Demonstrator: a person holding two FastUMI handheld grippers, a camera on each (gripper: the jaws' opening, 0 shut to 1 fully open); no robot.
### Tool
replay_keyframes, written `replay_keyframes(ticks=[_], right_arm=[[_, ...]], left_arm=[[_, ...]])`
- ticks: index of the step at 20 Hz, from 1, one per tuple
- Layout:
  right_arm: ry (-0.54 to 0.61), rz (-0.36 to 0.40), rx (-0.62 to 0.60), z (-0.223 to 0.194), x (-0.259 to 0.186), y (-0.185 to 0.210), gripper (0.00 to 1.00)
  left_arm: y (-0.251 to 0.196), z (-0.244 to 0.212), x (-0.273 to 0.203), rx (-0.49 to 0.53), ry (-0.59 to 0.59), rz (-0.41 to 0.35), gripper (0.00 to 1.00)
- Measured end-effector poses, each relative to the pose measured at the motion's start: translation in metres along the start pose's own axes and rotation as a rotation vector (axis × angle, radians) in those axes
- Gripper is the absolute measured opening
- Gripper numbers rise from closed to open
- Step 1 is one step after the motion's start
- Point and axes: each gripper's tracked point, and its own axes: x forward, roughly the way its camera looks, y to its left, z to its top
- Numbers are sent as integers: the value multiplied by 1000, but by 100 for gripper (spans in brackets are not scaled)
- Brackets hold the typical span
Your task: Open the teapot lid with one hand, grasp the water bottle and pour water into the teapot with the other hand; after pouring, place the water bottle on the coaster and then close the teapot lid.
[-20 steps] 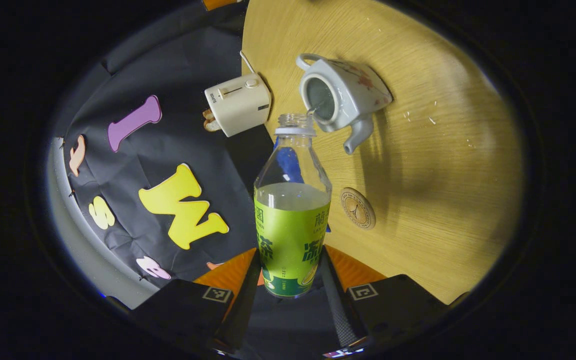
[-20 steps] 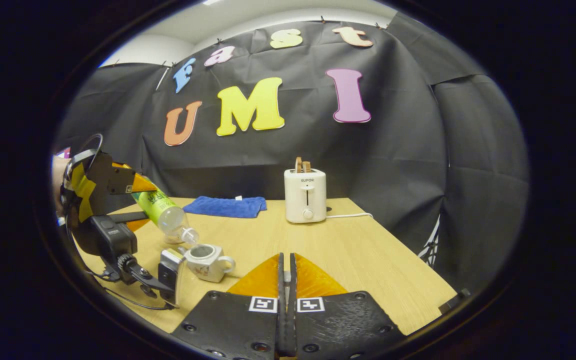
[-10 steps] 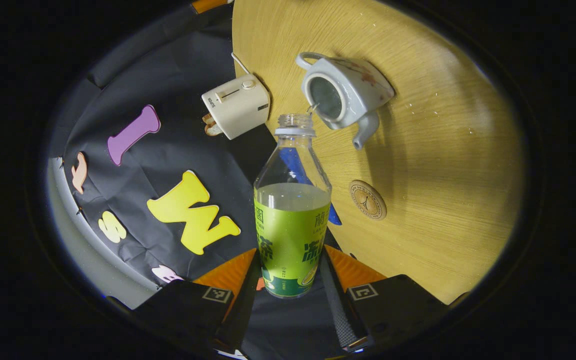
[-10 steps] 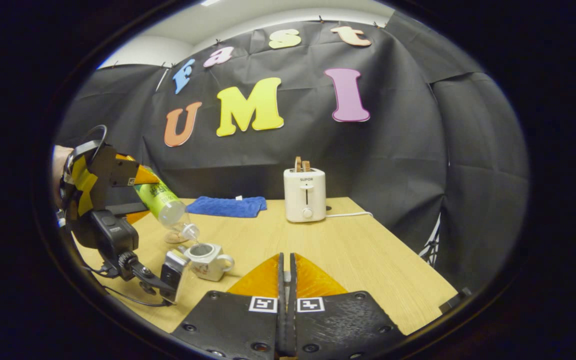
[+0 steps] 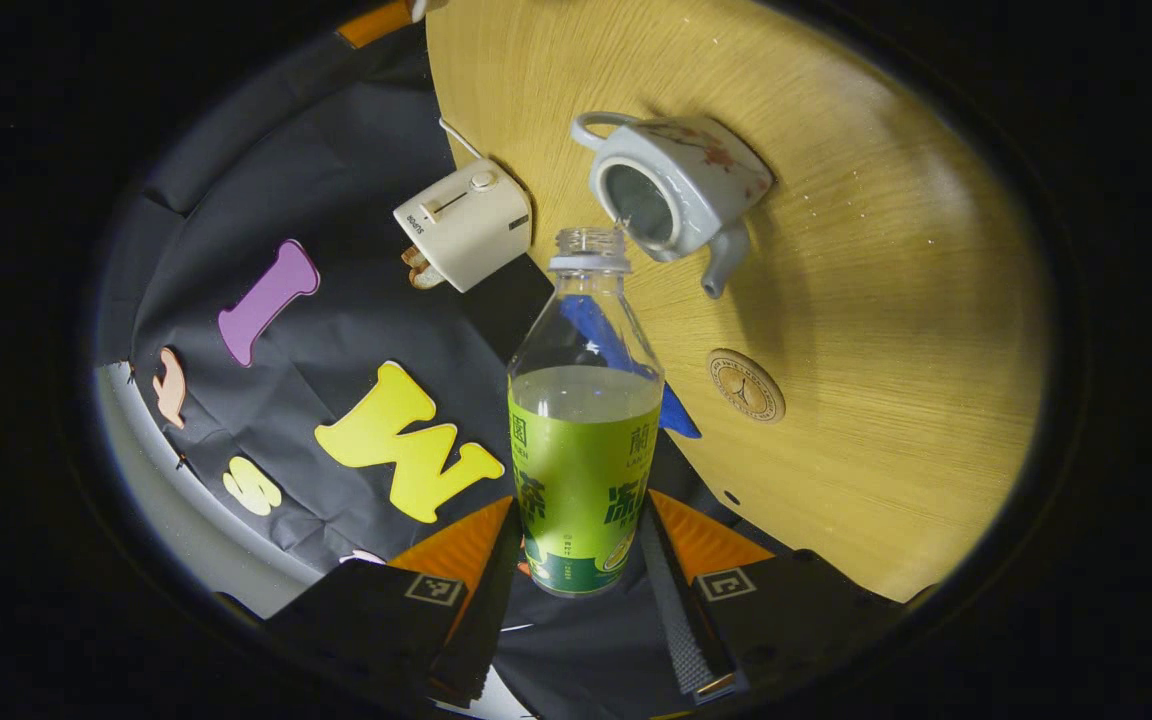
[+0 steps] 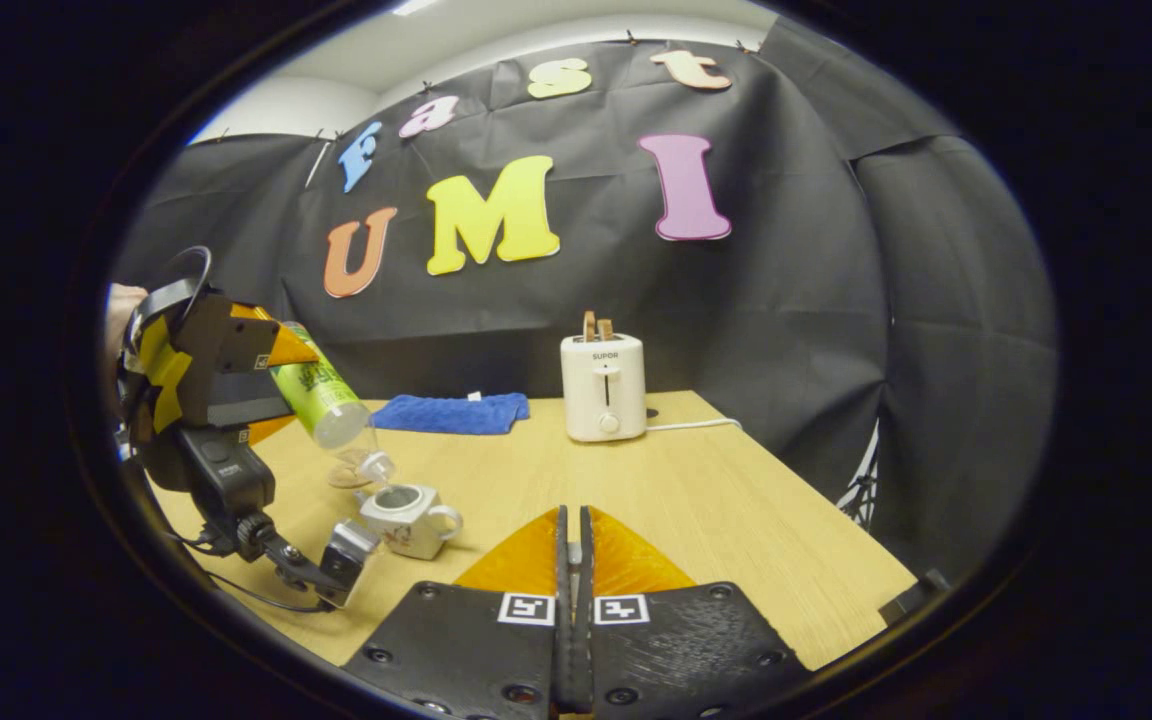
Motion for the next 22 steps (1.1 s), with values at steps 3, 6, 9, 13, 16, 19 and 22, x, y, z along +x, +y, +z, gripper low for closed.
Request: replay_keyframes(ticks=[3, 6, 9, 13, 16, 19, 22], right_arm=[[-5, -1, 1, 0, -2, -1, 0], [-3, -2, 3, -1, -2, -1, 0], [-6, -4, 4, -1, -3, -2, 0], [-8, -4, 5, 0, -3, 0, 0], [-10, -6, 4, 2, -2, -1, 0], [-13, -8, 8, 3, -3, -1, 0], [-21, -10, 13, 6, -5, -2, 0]], left_arm=[[4, -2, 1, 4, 5, 8, 70], [4, 0, 1, 13, 8, 5, 70], [4, -2, 2, 16, 13, 2, 70], [3, -4, 3, -2, 13, 0, 70], [4, -3, 4, -17, 0, 3, 70], [0, -2, 6, -98, -34, -4, 70], [-30, 4, 7, -331, -88, -97, 66]])
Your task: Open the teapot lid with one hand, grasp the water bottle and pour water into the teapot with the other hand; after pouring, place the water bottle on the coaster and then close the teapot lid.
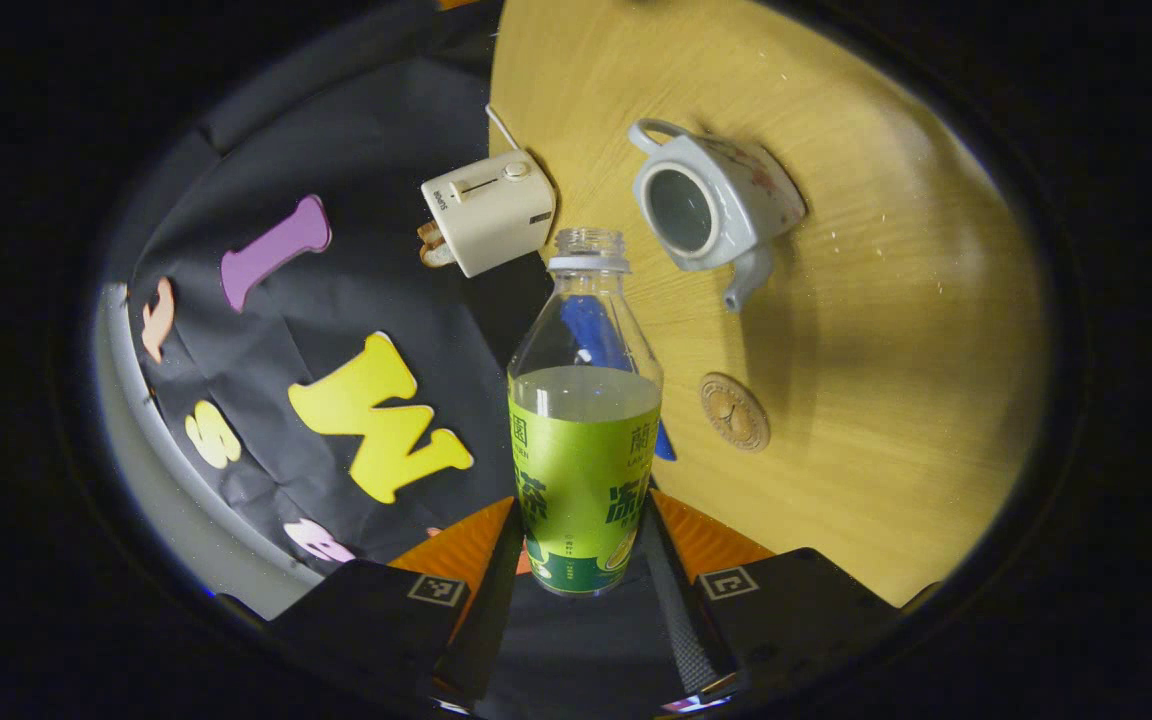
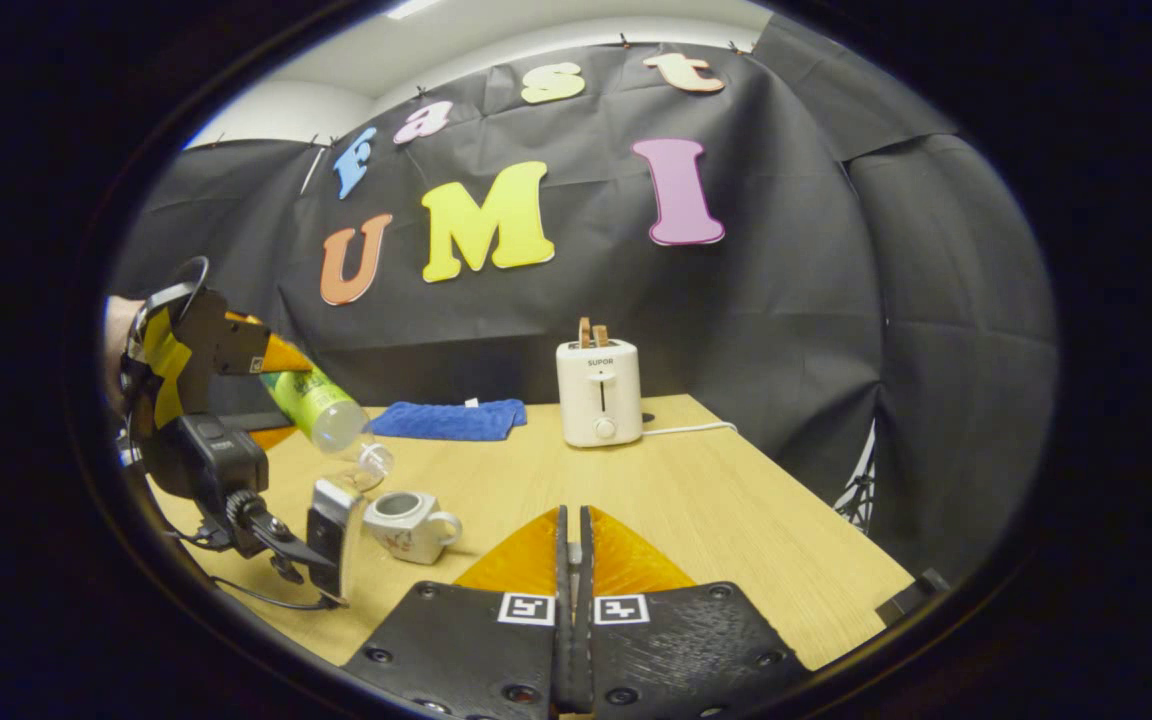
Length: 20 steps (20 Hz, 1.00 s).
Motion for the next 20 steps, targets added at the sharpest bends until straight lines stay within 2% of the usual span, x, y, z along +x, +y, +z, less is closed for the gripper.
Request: replay_keyframes(ticks=[1, 5, 7, 8, 10, 13, 14, 17, 19, 20], right_arm=[[2, 0, -2, -1, 0, 0, 2], [-3, 9, 0, 4, -1, 8, 0], [-9, 16, 1, 8, -2, 13, 0], [-8, 21, 3, 9, -3, 15, 0], [-13, 30, 5, 13, -5, 21, 0], [-25, 30, 1, 18, -6, 26, 0], [-25, 31, -2, 18, -6, 28, 2], [-22, 33, -8, 20, -7, 35, 0], [-28, 33, -13, 23, -7, 40, 0], [-30, 35, -16, 24, -8, 42, 0]], left_arm=[[-11, 0, -1, -80, -14, -36, 70], [-38, -5, -6, -386, -57, -128, 70], [-49, -9, -7, -616, -80, -174, 70], [-56, -8, -8, -741, -104, -199, 67], [-65, -10, -8, -975, -108, -237, 70], [-70, -16, -17, -1264, -126, -252, 70], [-70, -19, -21, -1354, -133, -245, 67], [-53, -29, -25, -1617, -180, -171, 71], [-45, -27, -23, -1736, -217, -147, 71], [-41, -27, -21, -1764, -228, -134, 70]])
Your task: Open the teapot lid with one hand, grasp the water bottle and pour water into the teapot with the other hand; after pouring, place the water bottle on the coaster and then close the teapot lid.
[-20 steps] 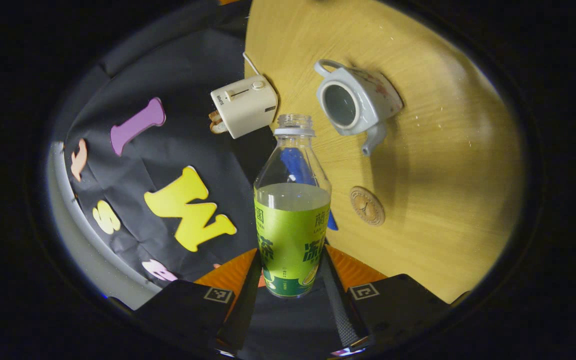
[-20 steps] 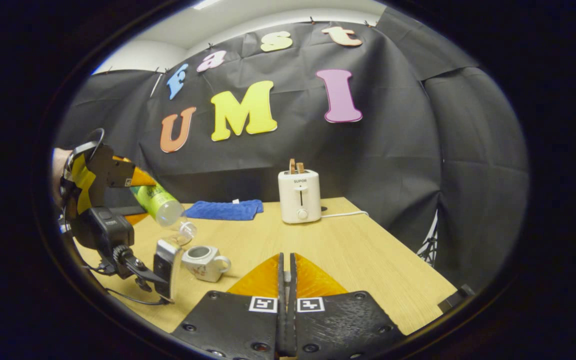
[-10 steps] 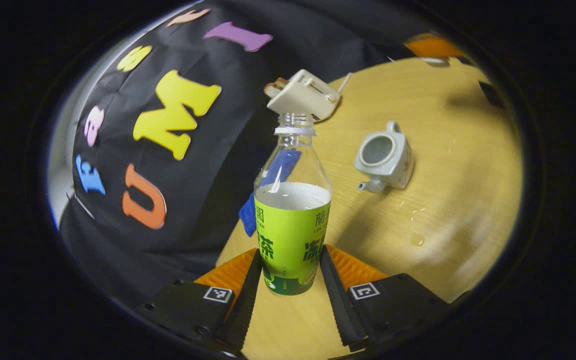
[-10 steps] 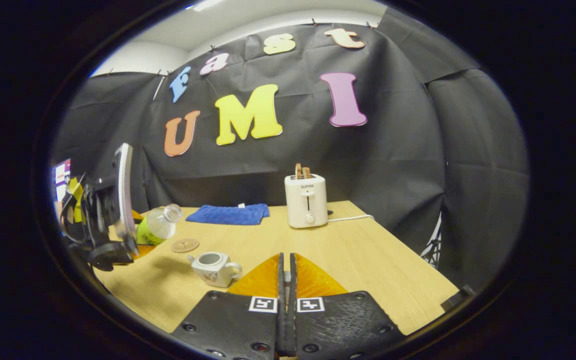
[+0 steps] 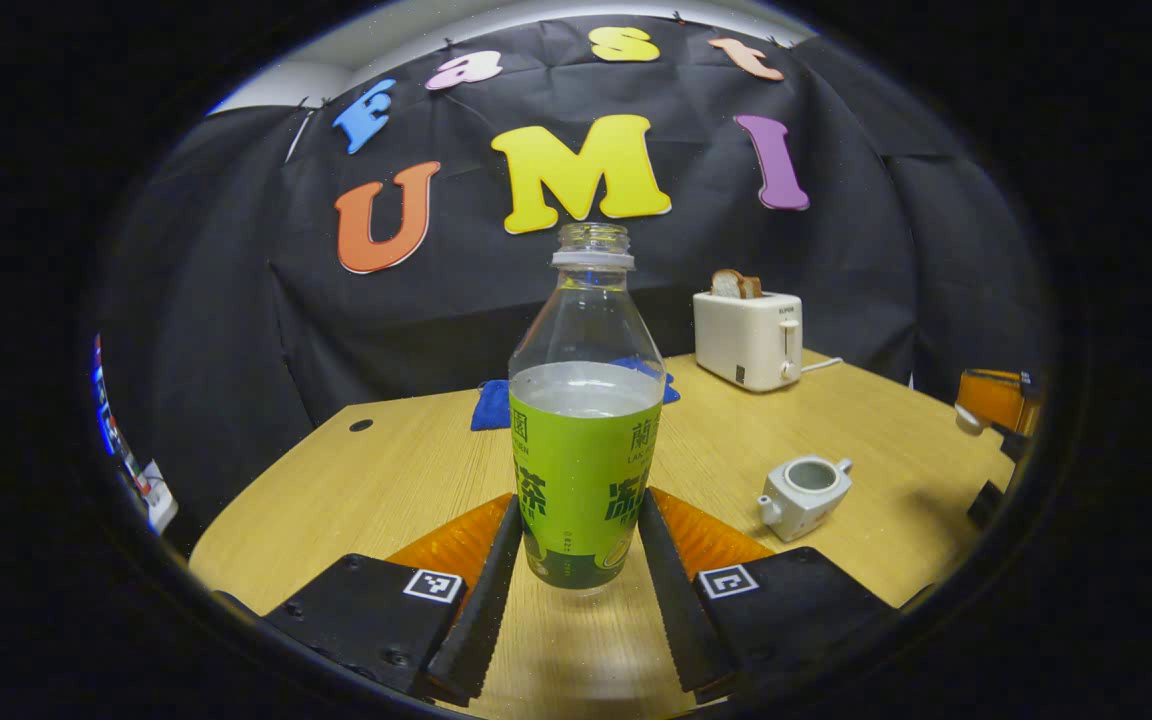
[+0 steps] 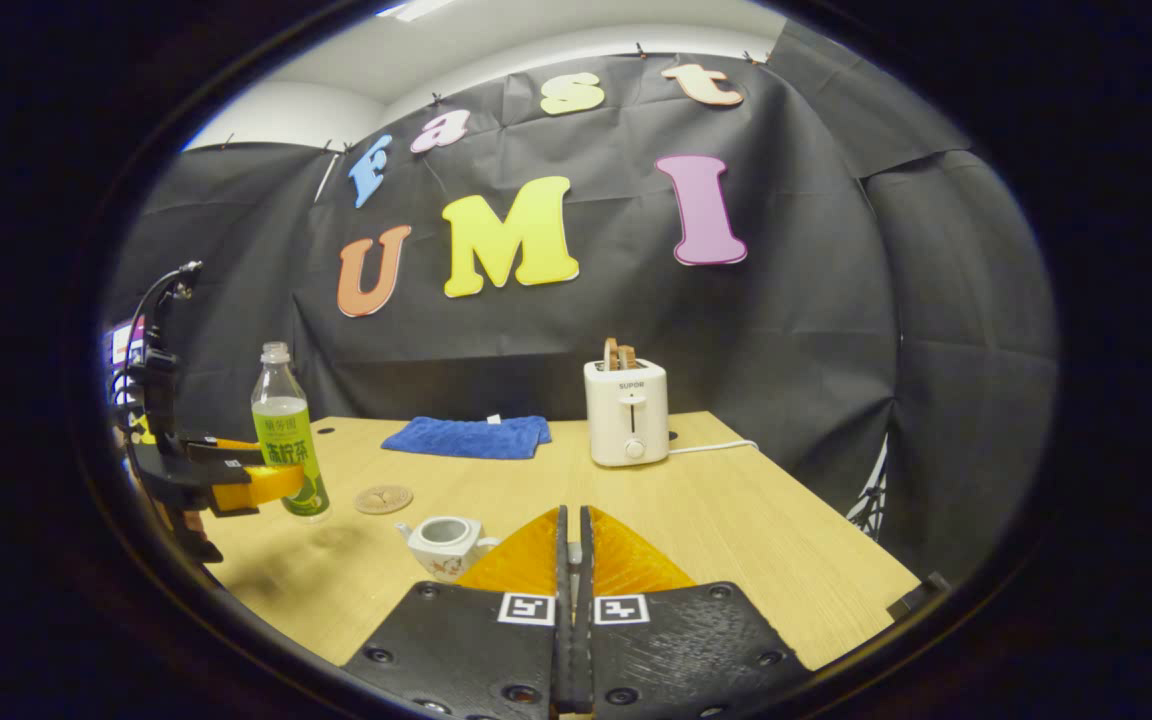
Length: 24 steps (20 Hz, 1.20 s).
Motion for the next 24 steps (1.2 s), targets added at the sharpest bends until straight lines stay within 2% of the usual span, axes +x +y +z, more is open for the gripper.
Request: replay_keyframes(ticks=[6, 12, 17, 24], right_arm=[[-3, -4, -26, 5, -1, 8, 0], [15, -23, -24, 0, 8, 3, 0], [41, -30, -22, -11, 17, 1, 0], [65, -33, -14, -20, 25, -3, 0]], left_arm=[[11, 26, 49, -54, -71, -15, 71], [26, 37, 97, -42, -117, -5, 71], [24, 22, 132, -68, -109, -24, 71], [22, 2, 149, -96, -71, -30, 71]])
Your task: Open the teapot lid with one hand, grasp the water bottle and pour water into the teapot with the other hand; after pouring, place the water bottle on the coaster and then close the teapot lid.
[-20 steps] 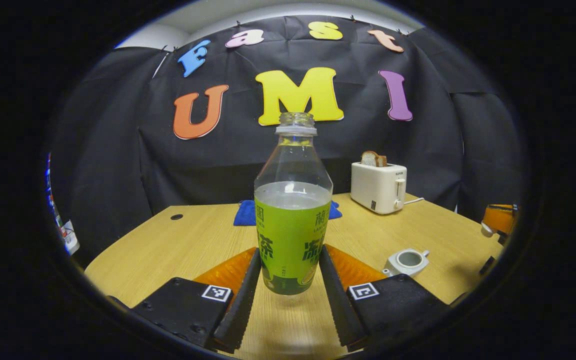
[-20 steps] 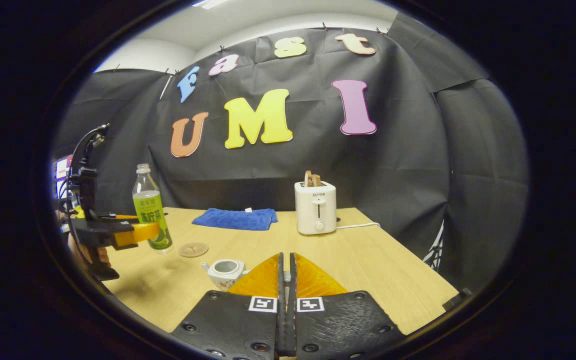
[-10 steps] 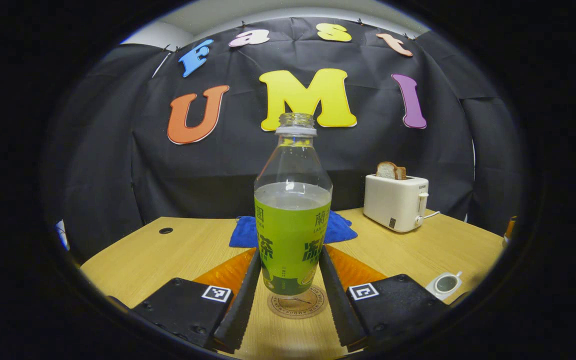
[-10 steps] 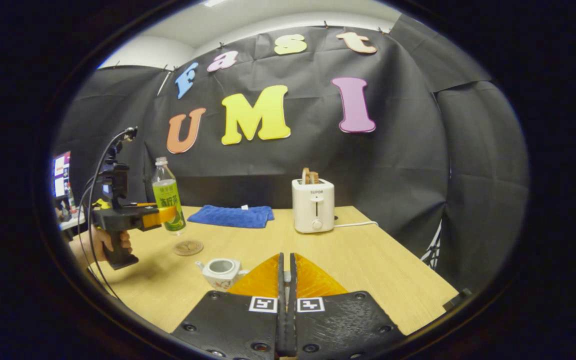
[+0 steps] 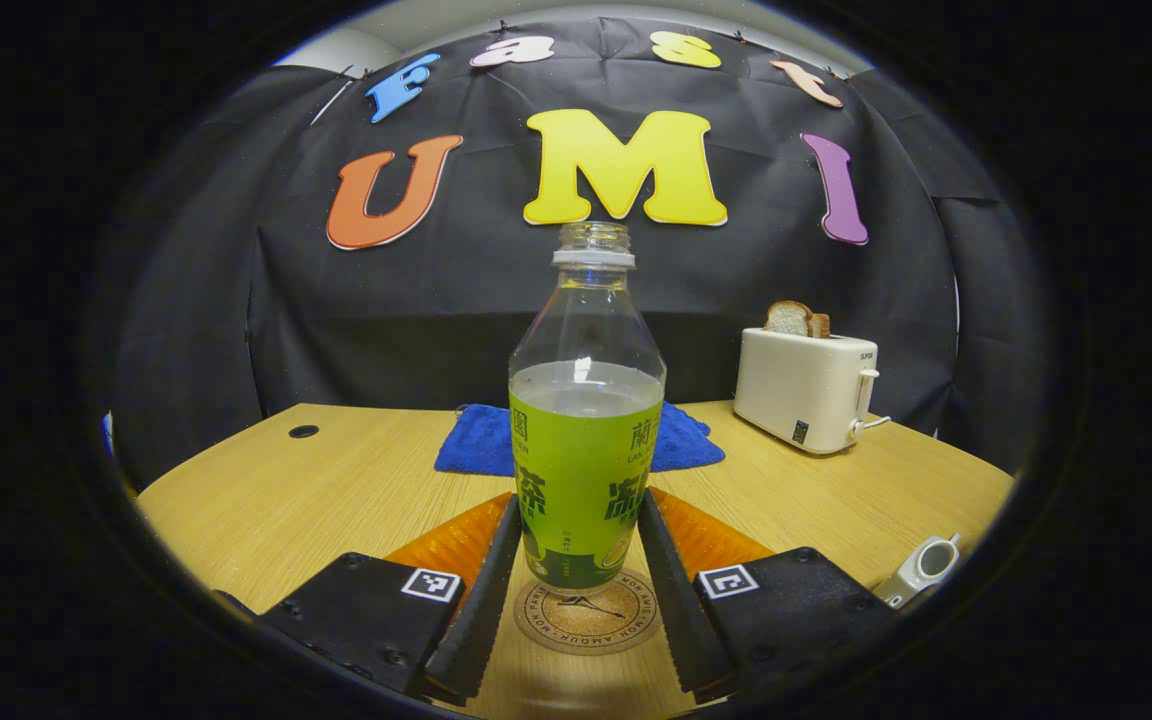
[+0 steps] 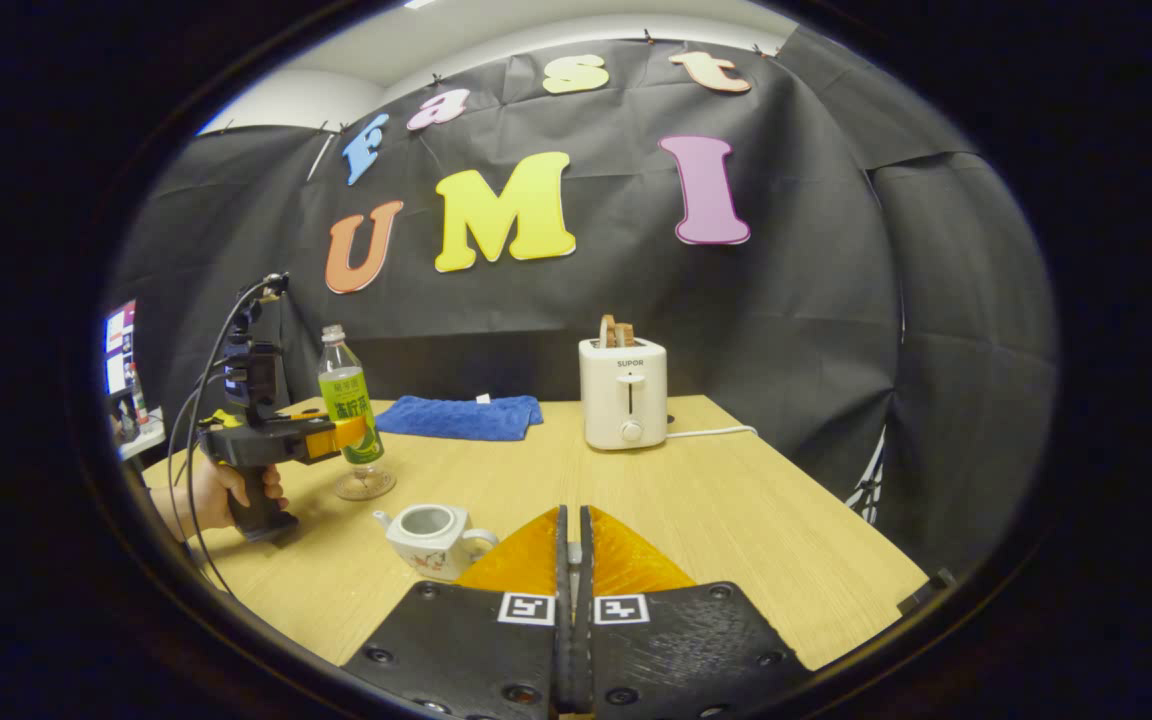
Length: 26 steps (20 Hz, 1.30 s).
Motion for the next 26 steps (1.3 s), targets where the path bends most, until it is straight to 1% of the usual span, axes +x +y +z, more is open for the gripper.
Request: replay_keyframes(ticks=[3, 5, 10, 13, 14, 16, 21, 23, 24, 26], right_arm=[[8, 7, 5, -3, 1, 2, 0], [9, 7, 5, -4, 0, 3, 0], [5, 8, 9, -4, -1, 4, 0], [6, 13, 9, -4, -1, 6, 0], [6, 14, 11, -5, -2, 7, 0], [3, 15, 10, -5, -3, 9, 0], [6, 25, 20, -8, -3, 11, 0], [10, 27, 26, -8, -1, 10, 0], [7, 25, 26, -7, -2, 10, 0], [3, 25, 25, -8, -2, 10, 0]], left_arm=[[0, -5, 1, -5, 13, -1, 72], [3, -9, 0, 7, 20, 8, 73], [0, -7, -3, 36, 34, 3, 73], [0, -2, -4, 35, 20, -3, 73], [1, -4, -3, 39, 28, -3, 72], [-1, -10, -4, 32, 46, -10, 74], [1, 0, -6, 37, 16, -10, 76], [3, -3, -6, 41, 25, -6, 73], [3, -3, -6, 38, 28, -9, 76], [2, -5, -6, 36, 32, -8, 76]])
